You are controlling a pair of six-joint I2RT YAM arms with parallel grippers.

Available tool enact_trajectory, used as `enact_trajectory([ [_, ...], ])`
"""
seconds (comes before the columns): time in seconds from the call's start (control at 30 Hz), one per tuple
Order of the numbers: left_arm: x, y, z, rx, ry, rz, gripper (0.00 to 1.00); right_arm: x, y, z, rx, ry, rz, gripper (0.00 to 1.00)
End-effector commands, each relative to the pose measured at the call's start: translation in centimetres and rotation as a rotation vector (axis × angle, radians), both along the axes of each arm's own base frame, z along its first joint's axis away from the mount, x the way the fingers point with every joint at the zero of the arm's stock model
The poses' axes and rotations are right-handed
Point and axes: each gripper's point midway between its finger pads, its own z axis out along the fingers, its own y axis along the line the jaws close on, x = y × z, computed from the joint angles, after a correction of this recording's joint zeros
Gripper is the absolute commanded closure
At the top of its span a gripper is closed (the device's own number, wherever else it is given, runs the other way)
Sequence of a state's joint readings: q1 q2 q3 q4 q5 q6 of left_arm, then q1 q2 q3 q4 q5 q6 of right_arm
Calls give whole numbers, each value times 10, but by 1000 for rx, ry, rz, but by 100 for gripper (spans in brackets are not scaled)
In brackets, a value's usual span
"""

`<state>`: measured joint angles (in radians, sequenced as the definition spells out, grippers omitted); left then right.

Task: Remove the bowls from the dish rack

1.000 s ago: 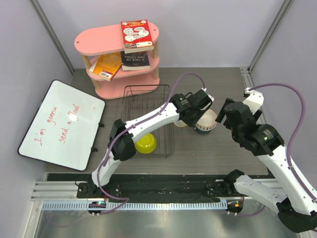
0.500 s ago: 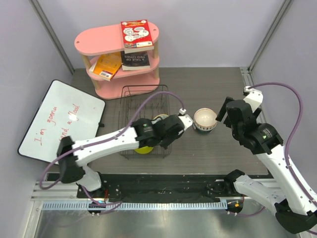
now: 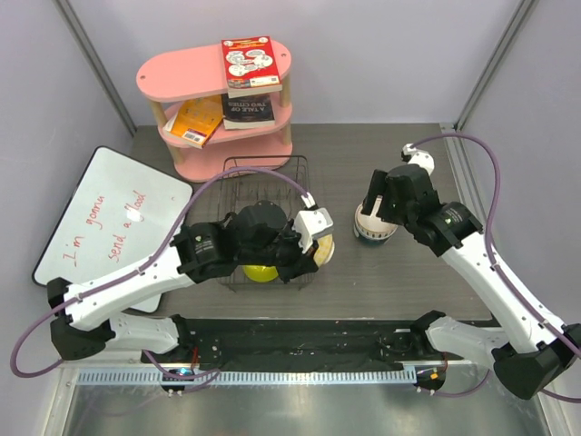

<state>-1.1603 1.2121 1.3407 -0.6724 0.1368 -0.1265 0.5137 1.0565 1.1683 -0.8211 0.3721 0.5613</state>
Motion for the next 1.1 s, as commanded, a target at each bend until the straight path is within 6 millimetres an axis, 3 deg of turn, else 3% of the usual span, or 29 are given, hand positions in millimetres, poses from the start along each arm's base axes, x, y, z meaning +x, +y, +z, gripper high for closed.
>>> enact_trajectory([
  [0.0, -26, 4, 3, -49, 65, -96, 100, 15, 23, 46, 102, -117, 76, 16],
  [0.2, -36, 12, -7, -40, 107, -108, 100, 18, 56, 54, 200, -84, 215, 14],
  [0.37, -32, 16, -18, -7, 97, -82, 100, 8, 99, 48, 365, 25, 359, 15],
  [0.5, -25, 16, -30, 30, 82, -58, 100, 0, 121, 43, 461, 82, 430, 16],
  [0.87, -10, 16, -66, 127, 52, -20, 100, -23, 133, 27, 476, 168, 509, 18],
  [1.07, -3, 15, -71, 139, 24, -1, 100, -40, 152, 11, 470, 221, 565, 18],
])
